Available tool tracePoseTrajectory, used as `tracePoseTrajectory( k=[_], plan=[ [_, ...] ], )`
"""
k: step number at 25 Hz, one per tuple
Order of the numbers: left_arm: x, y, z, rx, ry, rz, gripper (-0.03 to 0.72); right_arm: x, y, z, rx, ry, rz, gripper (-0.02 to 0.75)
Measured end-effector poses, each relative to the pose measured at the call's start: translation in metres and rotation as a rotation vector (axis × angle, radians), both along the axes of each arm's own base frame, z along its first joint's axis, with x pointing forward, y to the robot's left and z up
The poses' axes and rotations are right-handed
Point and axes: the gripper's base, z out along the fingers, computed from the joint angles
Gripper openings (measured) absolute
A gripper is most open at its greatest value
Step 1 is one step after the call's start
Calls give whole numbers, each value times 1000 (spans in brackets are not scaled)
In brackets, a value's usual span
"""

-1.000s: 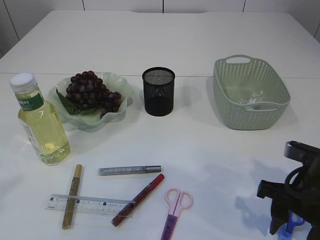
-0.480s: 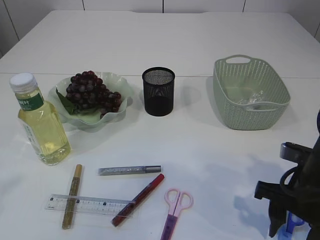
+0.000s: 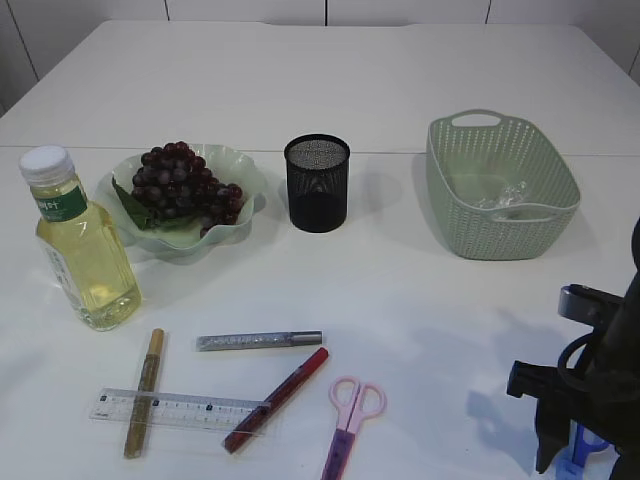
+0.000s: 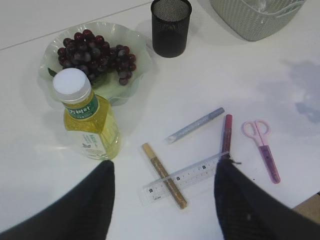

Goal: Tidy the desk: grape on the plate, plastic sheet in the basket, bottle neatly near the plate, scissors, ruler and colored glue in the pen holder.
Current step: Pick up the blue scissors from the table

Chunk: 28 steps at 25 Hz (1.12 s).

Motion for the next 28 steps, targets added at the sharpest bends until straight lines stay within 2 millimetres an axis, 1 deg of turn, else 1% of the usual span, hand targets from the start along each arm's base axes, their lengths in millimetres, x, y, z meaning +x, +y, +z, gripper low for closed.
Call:
tracePoseTrajectory(
  k=[7,12,20,28],
  plan=[
    [0,0,0,0,0,0,456,1,0,-8,-8,28,0,491],
    [0,0,0,0,0,0,449,3,0,-9,-6,7,-3,491],
    [0,0,0,0,0,0,448,4,1,-15,-11,21,-4,491],
    [0,0,0,0,0,0,448,4,1,-17,-12,21,-5,491]
  ],
)
